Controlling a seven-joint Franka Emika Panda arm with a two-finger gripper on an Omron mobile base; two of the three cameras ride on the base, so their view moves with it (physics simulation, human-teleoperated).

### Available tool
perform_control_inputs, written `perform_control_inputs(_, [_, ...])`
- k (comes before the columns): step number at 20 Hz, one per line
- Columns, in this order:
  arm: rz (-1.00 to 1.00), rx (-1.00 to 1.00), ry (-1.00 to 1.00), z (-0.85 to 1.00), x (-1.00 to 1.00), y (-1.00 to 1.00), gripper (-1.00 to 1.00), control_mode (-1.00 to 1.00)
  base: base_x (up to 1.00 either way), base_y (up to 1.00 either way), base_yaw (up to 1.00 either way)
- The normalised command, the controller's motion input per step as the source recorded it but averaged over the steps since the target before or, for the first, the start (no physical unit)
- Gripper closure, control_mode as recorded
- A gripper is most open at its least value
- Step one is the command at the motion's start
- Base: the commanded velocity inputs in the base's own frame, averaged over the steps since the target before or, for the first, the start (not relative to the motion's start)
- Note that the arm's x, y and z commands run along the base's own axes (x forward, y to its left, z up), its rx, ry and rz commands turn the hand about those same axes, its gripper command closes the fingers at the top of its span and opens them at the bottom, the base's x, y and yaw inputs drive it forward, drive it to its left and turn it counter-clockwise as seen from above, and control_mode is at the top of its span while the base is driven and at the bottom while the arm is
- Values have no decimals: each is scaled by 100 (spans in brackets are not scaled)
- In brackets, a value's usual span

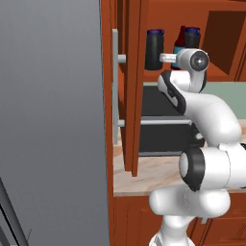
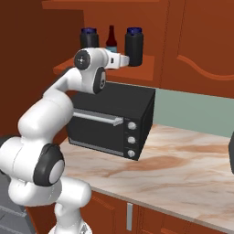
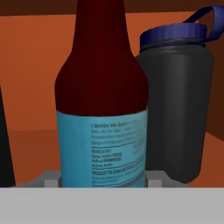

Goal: Pick the water bottle, water bottle, beer from the counter and place them in the open cabinet.

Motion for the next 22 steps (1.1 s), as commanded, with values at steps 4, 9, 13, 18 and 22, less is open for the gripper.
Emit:
perform_control_inputs(4, [0, 0, 0, -7, 16, -3, 100, -100, 0, 0, 0])
perform_control_inputs(9, [0, 0, 0, -18, 12, 0, -100, -100, 0, 0, 0])
perform_control_inputs(13, [0, 0, -1, -17, 2, 0, -100, -100, 0, 0, 0])
perform_control_inputs(18, [0, 0, -2, -13, 0, 0, -100, -100, 0, 0, 0])
perform_control_inputs(22, [0, 0, 0, -6, 0, 0, -100, -100, 0, 0, 0])
